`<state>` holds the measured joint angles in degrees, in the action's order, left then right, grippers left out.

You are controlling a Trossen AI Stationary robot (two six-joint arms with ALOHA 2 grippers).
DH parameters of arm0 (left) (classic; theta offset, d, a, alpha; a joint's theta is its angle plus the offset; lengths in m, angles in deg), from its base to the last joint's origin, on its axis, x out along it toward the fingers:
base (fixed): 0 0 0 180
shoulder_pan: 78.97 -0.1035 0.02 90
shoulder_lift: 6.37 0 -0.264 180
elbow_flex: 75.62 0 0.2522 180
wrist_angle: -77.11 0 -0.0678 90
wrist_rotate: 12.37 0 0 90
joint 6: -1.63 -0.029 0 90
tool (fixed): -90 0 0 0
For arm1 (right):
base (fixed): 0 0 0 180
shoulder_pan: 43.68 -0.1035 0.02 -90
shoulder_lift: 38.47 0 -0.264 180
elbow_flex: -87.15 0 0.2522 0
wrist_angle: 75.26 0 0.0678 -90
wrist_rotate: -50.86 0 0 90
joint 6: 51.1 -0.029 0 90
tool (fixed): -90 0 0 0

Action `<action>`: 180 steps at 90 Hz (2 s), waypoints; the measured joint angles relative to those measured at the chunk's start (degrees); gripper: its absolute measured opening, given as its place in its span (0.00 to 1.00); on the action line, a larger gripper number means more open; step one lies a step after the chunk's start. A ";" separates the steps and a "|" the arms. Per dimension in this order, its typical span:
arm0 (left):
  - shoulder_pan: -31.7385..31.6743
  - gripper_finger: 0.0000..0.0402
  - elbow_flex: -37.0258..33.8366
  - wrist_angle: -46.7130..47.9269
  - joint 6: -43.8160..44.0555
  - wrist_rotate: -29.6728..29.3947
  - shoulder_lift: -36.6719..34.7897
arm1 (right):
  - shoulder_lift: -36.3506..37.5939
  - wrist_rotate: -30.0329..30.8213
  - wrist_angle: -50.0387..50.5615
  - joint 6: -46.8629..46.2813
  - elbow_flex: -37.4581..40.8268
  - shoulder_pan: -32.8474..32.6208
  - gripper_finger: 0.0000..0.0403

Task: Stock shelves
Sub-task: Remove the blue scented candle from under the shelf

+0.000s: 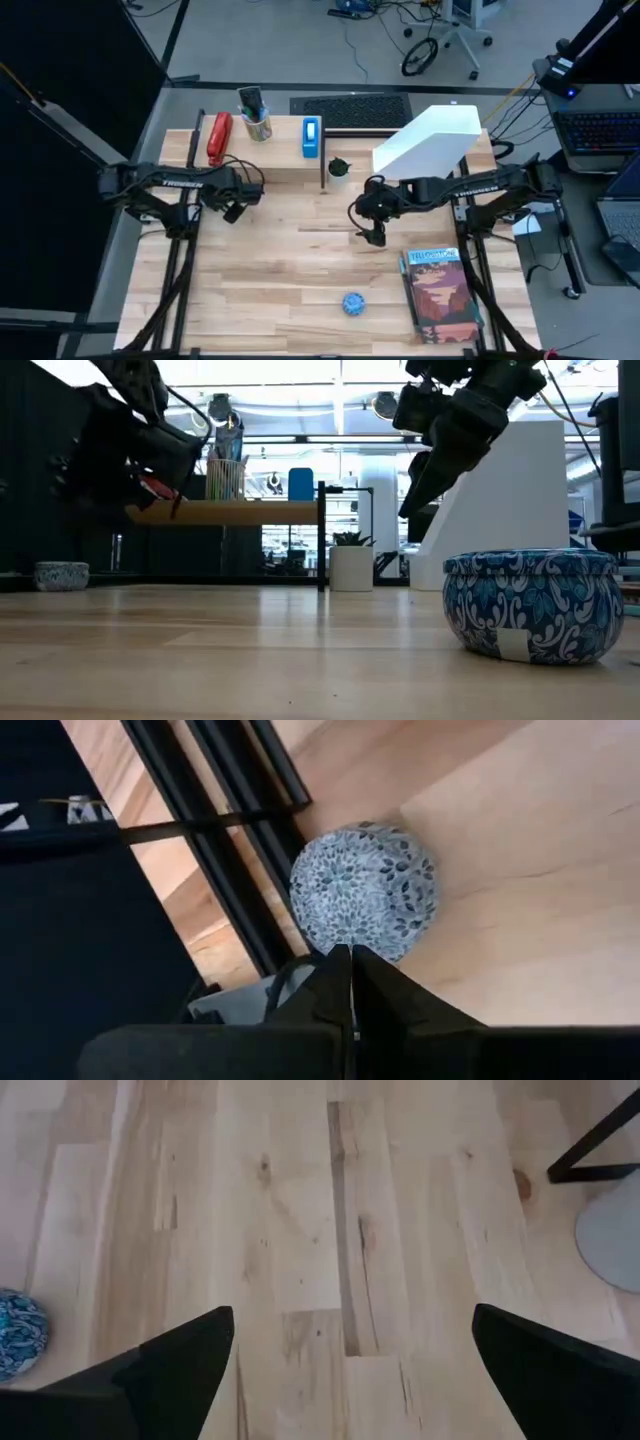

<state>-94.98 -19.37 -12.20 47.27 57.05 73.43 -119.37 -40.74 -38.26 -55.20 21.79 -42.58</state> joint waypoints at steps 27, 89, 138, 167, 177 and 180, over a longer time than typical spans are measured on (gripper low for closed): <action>-1.22 0.00 -4.65 -5.18 -1.61 0.86 0.12 | 0.00 0.01 0.02 0.77 -0.01 0.00 0.98; 6.83 0.00 -2.81 -14.12 -4.27 8.79 0.10 | -0.02 0.01 -0.36 0.78 -0.02 0.00 0.98; 6.12 0.03 3.40 -9.14 -7.30 6.08 -0.97 | -0.85 0.04 -1.63 0.34 -0.01 0.04 0.98; -0.15 0.22 2.83 -2.75 -7.12 -3.62 -0.78 | -0.85 0.04 -2.04 0.34 -0.02 0.04 0.98; -1.53 0.22 2.83 -3.06 -7.12 -5.77 -0.75 | -0.84 0.01 -2.00 0.32 -0.02 0.02 0.98; -1.79 0.22 2.83 -3.10 -7.12 -5.88 -0.62 | -0.84 0.01 -2.04 0.31 -0.02 0.03 0.98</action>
<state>-96.78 -16.54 -15.30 40.15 51.17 72.80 -120.21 -40.72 -40.30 -54.89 21.77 -42.55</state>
